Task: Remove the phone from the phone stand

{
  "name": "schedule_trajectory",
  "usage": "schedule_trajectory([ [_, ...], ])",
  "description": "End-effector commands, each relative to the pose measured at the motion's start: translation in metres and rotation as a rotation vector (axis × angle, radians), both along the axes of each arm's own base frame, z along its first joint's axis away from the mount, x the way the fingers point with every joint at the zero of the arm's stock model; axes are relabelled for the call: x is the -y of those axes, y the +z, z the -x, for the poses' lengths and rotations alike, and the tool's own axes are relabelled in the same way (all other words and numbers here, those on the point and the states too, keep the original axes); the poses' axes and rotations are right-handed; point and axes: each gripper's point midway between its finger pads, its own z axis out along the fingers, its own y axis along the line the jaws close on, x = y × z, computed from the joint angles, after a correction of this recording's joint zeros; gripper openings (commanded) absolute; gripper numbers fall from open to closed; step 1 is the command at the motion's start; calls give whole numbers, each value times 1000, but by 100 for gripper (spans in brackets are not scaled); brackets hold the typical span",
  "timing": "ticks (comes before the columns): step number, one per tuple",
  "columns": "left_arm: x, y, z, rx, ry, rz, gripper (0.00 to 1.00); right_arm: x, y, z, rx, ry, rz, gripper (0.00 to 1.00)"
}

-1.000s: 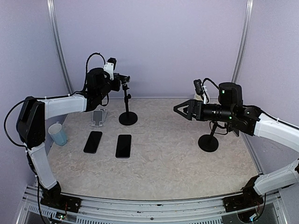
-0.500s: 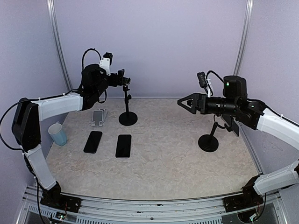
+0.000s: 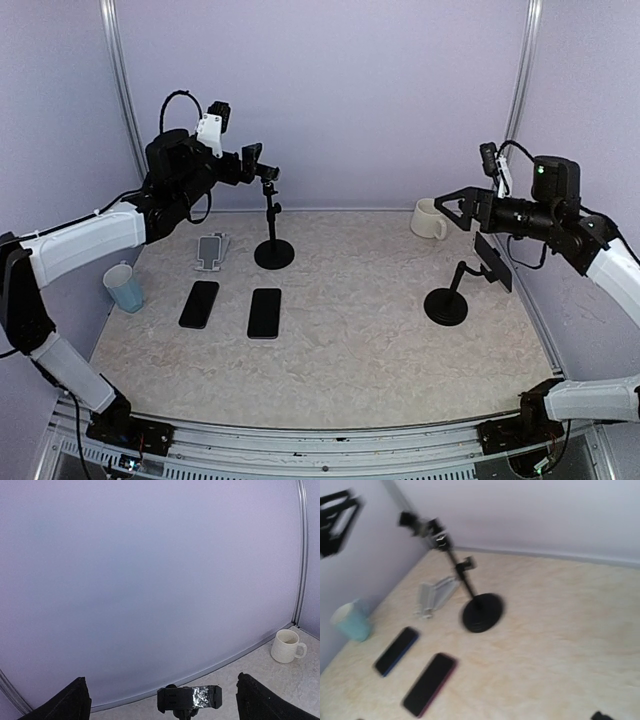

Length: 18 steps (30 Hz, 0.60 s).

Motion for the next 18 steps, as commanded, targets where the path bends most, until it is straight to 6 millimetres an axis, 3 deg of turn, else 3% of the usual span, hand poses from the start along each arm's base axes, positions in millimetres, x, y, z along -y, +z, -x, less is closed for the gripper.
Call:
schedule_trajectory([
  [1, 16, -1, 41, -10, -79, -57, 99, 46, -9, 6, -1, -128, 43, 98],
  [5, 37, -12, 78, -33, -173, -72, 99, 84, -30, 5, -52, -249, 78, 100],
  [8, 68, -31, 110, -68, -267, -119, 99, 114, -51, -7, -122, -326, 95, 100],
  [13, 101, -55, 151, -122, -377, -128, 99, 136, -68, -21, -164, -327, -25, 100],
  [18, 132, -92, 184, -200, -580, -127, 99, 154, -76, -29, -179, -335, -93, 100],
])
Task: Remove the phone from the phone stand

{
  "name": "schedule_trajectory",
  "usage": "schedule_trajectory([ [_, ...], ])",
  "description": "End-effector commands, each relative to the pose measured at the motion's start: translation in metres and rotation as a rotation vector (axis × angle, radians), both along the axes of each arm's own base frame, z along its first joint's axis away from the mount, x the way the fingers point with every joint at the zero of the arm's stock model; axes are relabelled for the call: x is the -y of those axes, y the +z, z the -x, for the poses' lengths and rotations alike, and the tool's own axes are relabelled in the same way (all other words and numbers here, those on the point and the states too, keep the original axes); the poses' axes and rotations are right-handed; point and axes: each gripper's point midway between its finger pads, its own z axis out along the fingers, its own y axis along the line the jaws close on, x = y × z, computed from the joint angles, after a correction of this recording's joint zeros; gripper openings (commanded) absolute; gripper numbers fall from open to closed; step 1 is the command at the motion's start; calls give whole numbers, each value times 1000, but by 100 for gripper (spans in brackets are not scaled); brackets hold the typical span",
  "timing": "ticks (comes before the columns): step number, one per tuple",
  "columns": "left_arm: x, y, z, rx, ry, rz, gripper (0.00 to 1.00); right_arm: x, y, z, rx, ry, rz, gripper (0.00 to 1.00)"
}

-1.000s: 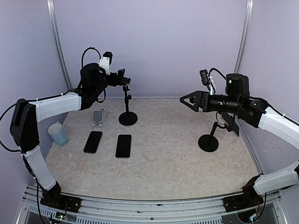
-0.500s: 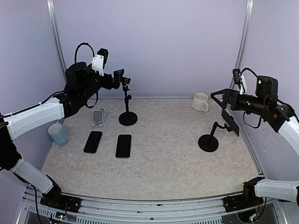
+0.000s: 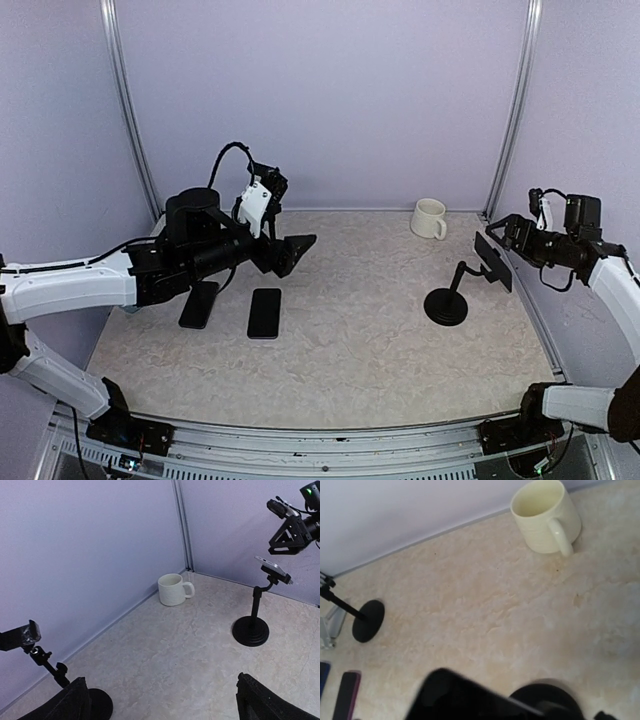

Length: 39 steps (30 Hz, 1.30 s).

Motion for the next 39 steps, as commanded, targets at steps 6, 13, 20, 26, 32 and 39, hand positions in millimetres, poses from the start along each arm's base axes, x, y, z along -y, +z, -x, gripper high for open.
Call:
schedule_trajectory([
  [6, 61, -64, 47, -148, -262, -49, 99, 25, 2, -18, 42, 11, -83, 100],
  [13, 81, -83, 50, -173, -282, -72, 99, 27, -13, -26, 13, 22, -141, 97],
  [20, 80, -87, 49, -177, -275, -77, 99, 23, -26, -24, -13, 34, -173, 90],
  [26, 80, -86, 49, -168, -272, -84, 99, 16, -25, -18, 21, 76, -184, 88],
  [32, 82, -86, 49, -167, -281, -82, 99, 9, -7, -5, 87, 96, -128, 100],
  [39, 85, -85, 49, -158, -291, -85, 99, 9, 28, 8, 137, 36, 107, 100],
])
